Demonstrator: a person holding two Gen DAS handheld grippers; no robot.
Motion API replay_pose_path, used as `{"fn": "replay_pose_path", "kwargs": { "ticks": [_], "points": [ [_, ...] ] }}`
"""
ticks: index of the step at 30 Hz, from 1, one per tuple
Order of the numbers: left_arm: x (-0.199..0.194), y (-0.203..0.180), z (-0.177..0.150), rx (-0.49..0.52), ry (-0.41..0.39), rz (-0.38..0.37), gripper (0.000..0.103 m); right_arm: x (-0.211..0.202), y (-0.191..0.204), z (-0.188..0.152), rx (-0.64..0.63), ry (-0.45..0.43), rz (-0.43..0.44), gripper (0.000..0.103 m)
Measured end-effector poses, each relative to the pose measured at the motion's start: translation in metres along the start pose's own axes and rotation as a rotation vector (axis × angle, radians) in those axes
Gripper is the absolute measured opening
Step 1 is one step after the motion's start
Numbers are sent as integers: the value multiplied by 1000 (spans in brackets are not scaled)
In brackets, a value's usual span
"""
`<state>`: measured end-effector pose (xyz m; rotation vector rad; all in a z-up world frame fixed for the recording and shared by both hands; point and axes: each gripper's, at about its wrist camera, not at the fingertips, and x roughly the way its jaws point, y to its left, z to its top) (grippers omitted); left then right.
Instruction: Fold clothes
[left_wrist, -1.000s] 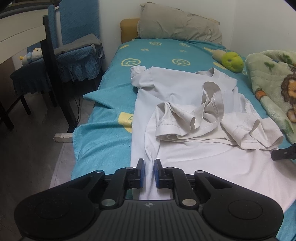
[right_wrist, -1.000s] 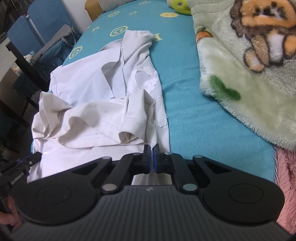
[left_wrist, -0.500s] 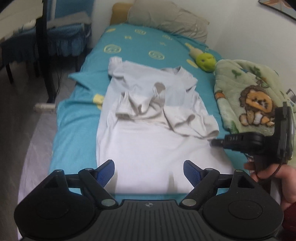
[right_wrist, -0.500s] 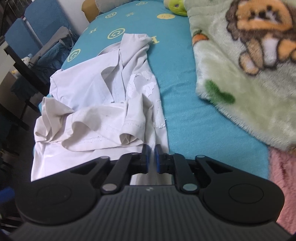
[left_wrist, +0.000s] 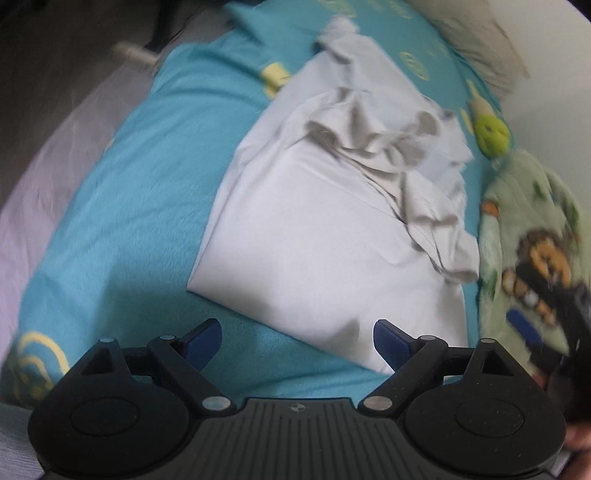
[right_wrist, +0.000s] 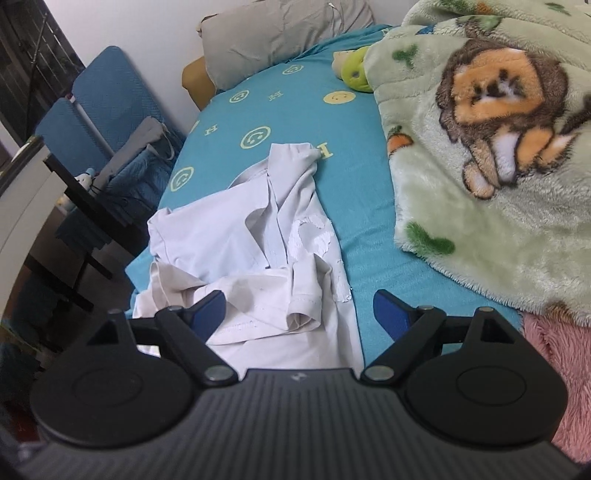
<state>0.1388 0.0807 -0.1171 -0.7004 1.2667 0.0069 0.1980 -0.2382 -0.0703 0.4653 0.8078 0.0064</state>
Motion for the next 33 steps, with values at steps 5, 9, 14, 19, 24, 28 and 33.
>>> {"fn": "replay_pose_path", "kwargs": {
  "ticks": [5, 9, 14, 19, 24, 28, 33],
  "points": [
    [6, 3, 3, -63, -59, 9, 88, 6, -2, -4, 6, 26, -27, 88],
    [5, 2, 4, -58, -122, -21, 84, 6, -2, -5, 5, 26, -39, 88],
    [-5, 1, -5, 7, -231, -86, 74, 7, 1, -7, -27, 27, -59, 88],
    [3, -4, -17, 29, -222, -119, 74, 10, 6, -9, -52, 28, -83, 88],
    [9, 9, -13, -55, -203, -125, 72, 10, 10, -10, -83, 23, -103, 88],
    [9, 18, -9, -111, -249, -136, 63, 8, 12, -11, -92, 19, -115, 88],
    [6, 25, -4, -136, -291, -129, 33, 5, 18, -14, -119, 3, -119, 88]
  ]
}}
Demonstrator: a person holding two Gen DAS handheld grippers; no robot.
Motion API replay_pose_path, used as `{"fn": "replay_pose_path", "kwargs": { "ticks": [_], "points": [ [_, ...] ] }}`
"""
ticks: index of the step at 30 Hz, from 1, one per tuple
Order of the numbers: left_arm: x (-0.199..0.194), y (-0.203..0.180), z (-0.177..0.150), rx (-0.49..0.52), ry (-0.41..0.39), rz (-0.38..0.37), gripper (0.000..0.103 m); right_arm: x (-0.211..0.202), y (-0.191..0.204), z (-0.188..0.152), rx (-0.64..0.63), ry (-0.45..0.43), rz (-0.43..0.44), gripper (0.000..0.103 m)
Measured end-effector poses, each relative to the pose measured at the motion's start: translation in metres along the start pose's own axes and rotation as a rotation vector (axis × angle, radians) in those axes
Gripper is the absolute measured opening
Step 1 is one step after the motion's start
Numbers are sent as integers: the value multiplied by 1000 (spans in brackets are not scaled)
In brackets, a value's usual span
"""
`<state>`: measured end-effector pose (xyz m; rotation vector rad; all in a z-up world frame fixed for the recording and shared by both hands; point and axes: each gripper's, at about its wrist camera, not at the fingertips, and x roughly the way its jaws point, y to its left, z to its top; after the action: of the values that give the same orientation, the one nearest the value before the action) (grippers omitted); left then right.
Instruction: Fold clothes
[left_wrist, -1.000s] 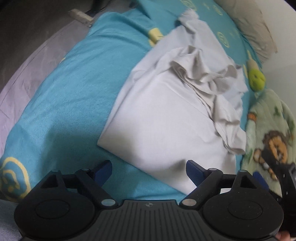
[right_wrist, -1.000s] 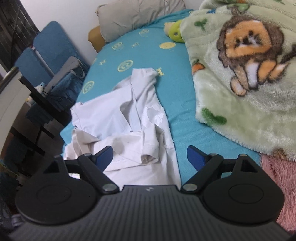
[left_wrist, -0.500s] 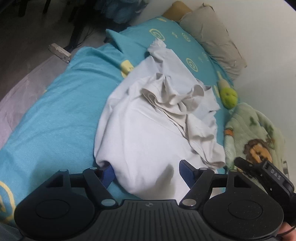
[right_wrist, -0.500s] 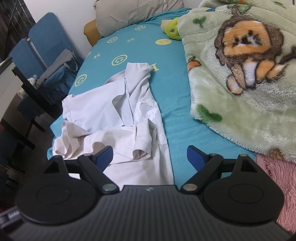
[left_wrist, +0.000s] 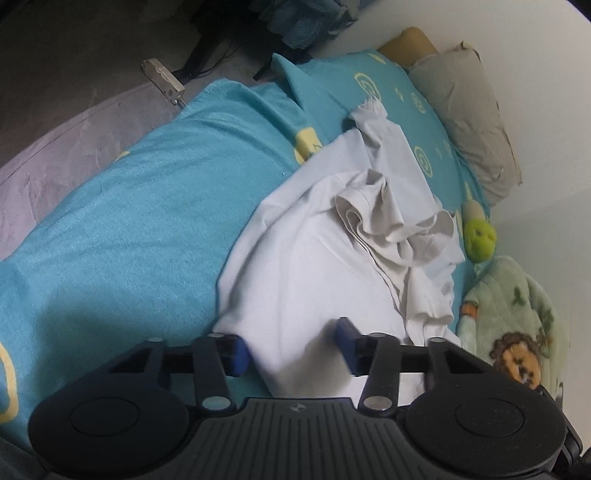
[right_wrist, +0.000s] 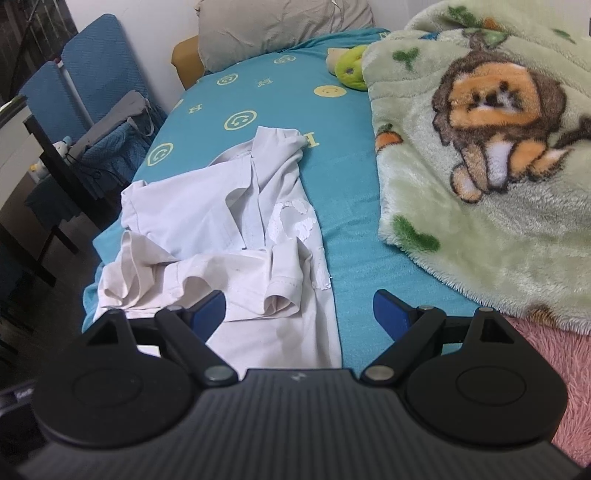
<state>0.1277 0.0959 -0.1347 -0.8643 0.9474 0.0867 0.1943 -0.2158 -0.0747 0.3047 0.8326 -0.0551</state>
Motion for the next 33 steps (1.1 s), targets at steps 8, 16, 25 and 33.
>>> {"fn": "replay_pose_path", "kwargs": {
  "ticks": [8, 16, 25, 33],
  "points": [
    [-18, -21, -9, 177, -133, -21, 14, -2, 11, -6, -59, -5, -16, 88],
    [-23, -21, -9, 173, -148, -53, 13, -18, 18, -11, -45, -19, 19, 88],
    [-25, -18, -8, 164, -153, -72, 13, -38, 39, -39, 30, 25, 186, 88],
    [-28, -16, -7, 147, -161, -101, 13, -25, 40, -72, 311, 192, 428, 88]
  ]
}}
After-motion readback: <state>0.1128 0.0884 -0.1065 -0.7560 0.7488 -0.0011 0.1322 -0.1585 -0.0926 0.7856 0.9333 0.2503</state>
